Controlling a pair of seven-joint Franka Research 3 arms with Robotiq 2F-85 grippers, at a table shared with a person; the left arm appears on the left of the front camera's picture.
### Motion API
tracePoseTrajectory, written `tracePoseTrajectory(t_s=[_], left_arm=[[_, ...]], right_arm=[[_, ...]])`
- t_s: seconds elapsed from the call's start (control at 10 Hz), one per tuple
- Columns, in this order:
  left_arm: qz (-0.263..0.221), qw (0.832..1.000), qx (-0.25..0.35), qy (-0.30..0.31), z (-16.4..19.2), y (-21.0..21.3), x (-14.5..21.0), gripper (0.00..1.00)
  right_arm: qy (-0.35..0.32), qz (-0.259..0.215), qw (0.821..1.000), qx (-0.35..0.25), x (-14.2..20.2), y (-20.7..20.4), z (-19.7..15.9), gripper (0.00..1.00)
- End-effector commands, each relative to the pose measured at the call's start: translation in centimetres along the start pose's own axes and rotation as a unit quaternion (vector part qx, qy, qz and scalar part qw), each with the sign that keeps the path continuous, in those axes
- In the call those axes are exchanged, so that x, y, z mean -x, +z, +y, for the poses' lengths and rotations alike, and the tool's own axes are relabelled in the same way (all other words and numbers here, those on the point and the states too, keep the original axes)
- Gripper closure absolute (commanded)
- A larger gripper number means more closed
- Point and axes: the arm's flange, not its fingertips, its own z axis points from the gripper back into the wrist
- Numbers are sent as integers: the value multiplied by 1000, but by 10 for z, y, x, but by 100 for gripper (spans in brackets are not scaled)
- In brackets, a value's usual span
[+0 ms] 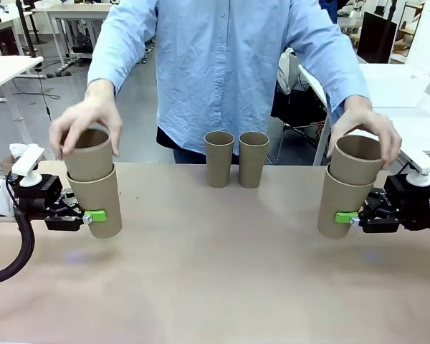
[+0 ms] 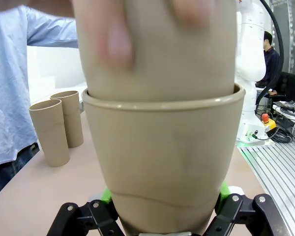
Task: Stack the cups and store them in the basket.
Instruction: Place the stack of Reusable plastic cups into the Pantry Basket.
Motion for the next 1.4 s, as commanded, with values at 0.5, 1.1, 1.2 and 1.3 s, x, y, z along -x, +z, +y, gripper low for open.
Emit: tracePoseTrajectory(t_s=[0.5, 1.1, 1.2, 1.3], left_arm=[[-1, 1000, -1, -5, -1, 0, -2, 16], [-1, 1000, -1, -5, -1, 0, -2, 16], [-1, 1000, -1, -5, -1, 0, -2, 16], [-1, 1000, -1, -5, -1, 0, -2, 16]], right_arm=[[4, 2, 1000, 3, -2, 0, -1, 15], [4, 2, 1000, 3, -2, 0, -1, 15], [4, 2, 1000, 3, -2, 0, -1, 15], [4, 2, 1000, 3, -2, 0, -1, 15]])
